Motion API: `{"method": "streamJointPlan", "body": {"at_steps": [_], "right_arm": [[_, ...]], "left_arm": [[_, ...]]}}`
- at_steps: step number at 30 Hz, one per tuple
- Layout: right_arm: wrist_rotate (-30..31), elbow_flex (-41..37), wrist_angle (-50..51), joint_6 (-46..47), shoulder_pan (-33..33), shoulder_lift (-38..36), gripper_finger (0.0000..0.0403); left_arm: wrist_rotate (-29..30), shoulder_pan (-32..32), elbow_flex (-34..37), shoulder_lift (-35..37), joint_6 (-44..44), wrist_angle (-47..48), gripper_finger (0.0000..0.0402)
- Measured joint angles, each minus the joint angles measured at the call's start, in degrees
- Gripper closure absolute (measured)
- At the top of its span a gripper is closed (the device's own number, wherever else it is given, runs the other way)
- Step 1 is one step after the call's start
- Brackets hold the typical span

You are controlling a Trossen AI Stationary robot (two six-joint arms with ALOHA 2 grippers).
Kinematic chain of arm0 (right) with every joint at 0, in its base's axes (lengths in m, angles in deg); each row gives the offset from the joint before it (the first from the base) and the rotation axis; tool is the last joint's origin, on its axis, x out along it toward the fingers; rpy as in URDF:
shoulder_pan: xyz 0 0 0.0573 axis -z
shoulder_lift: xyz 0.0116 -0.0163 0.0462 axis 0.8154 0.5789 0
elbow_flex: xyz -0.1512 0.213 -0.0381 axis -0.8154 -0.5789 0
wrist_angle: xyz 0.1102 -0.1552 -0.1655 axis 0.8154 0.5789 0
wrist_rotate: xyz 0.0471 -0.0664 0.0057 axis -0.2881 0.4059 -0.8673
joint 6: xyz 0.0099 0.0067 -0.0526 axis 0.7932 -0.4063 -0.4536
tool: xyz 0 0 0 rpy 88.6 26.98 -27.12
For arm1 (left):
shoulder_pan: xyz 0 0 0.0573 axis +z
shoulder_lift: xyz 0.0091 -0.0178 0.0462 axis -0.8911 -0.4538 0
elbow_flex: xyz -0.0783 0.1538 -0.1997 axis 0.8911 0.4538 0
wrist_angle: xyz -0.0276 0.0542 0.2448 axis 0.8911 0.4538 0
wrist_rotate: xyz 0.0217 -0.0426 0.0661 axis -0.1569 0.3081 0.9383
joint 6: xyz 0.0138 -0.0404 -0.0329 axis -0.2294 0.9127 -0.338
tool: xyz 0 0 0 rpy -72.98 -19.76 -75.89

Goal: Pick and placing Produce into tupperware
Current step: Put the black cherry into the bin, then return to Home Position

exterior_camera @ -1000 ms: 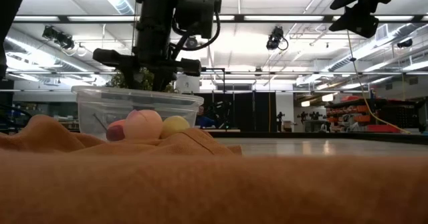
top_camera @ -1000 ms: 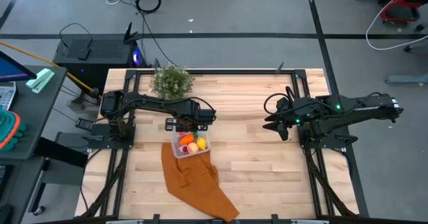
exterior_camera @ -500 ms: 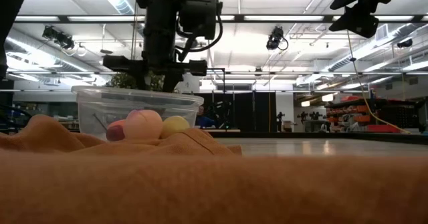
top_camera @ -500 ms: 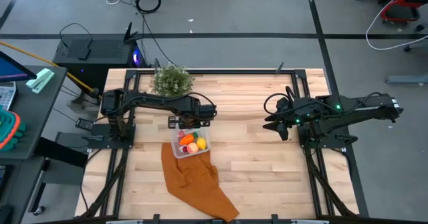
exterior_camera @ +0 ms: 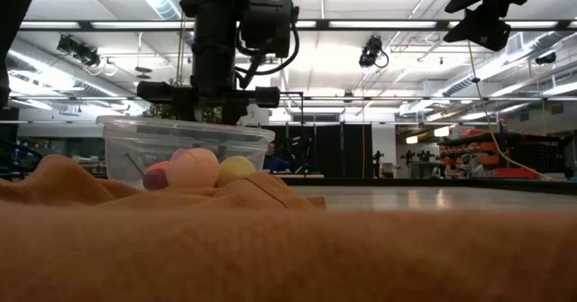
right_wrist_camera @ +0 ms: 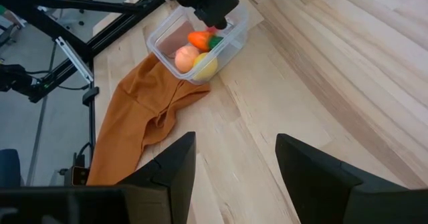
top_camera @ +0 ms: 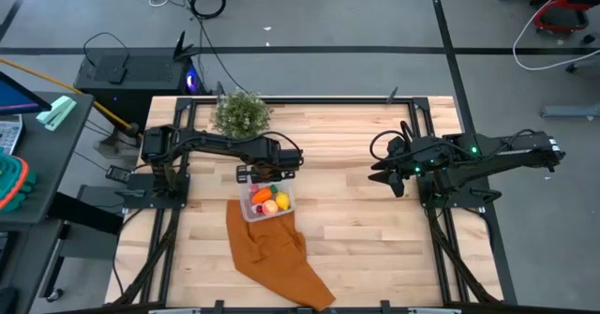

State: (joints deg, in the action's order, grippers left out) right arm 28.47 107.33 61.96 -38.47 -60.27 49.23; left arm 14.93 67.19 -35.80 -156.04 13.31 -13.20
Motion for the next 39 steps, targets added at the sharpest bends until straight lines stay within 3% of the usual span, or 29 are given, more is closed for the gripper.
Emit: {"method": "streamJointPlan", "body": {"at_steps": [15,25,29,35,39], "right_arm": [[-0.01,0.0,0.0,-0.02,0.0,0.01,0.0229],[-0.02,-0.01,0.01,-0.02,0.0,-0.01,0.0229],[-0.25,0.01,0.02,-0.02,-0.01,-0.01,0.0229],[-0.32,-0.01,0.15,0.0,-0.01,-0.02,0.0229],[-1.64,0.01,0.17,0.02,-0.01,-0.06,0.0229]], "left_arm": [[2.11,-0.04,0.02,0.0,-1.35,-4.1,0.0234],[6.16,-1.79,0.0,-0.01,-1.33,-7.37,0.0234],[12.62,-3.46,-1.07,1.41,-1.37,-7.13,0.024],[28.16,-7.45,-3.38,7.31,-2.12,-8.48,0.0251],[38.91,-10.91,-3.45,10.91,-14.2,-20.42,0.0259]]}}
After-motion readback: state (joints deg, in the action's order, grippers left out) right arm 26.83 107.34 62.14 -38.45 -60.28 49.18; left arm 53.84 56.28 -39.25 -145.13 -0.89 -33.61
